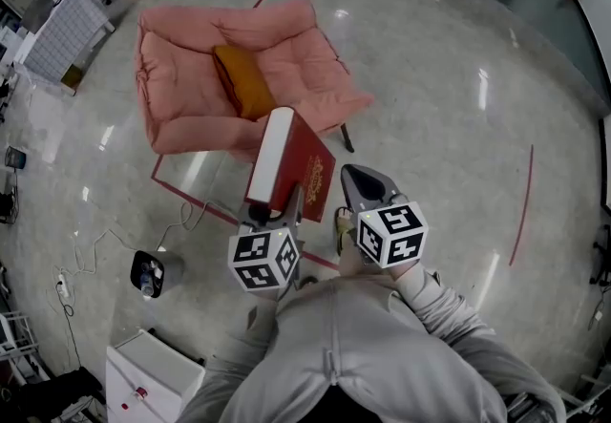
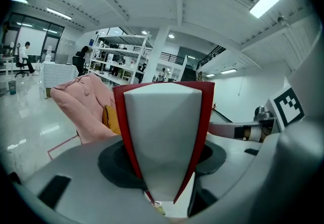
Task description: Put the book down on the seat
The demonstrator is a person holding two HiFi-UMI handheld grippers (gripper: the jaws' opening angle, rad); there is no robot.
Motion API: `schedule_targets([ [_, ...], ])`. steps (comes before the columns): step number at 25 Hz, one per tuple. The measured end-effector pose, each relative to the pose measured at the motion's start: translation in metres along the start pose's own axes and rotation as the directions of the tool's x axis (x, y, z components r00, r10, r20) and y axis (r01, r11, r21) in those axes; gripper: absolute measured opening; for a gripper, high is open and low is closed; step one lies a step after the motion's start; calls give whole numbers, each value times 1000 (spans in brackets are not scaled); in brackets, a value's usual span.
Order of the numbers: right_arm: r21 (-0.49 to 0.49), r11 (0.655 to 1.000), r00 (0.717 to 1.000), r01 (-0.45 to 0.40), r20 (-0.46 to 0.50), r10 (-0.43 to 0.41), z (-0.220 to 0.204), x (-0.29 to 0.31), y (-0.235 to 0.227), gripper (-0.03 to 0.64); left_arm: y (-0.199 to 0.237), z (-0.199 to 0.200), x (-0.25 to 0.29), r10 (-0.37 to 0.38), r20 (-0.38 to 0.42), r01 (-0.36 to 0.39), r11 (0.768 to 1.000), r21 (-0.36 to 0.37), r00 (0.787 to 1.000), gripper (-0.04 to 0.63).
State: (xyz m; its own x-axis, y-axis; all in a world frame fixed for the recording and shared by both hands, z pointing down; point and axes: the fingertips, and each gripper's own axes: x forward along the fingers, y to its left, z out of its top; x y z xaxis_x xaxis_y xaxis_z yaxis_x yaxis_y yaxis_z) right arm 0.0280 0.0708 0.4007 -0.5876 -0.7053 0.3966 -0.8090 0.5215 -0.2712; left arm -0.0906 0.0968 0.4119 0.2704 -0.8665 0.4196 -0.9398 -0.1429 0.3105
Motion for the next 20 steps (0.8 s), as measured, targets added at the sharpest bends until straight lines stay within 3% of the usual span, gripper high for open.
schedule_targets([
  [12, -18, 999, 999, -46, -18, 46, 52, 51, -61, 0, -7, 52, 80, 61, 19, -61, 998, -18, 998, 242],
  [20, -48, 994, 994, -102, -31, 101, 68, 81, -106, 0, -21, 65, 135, 94, 40, -93, 995, -28, 995, 242],
])
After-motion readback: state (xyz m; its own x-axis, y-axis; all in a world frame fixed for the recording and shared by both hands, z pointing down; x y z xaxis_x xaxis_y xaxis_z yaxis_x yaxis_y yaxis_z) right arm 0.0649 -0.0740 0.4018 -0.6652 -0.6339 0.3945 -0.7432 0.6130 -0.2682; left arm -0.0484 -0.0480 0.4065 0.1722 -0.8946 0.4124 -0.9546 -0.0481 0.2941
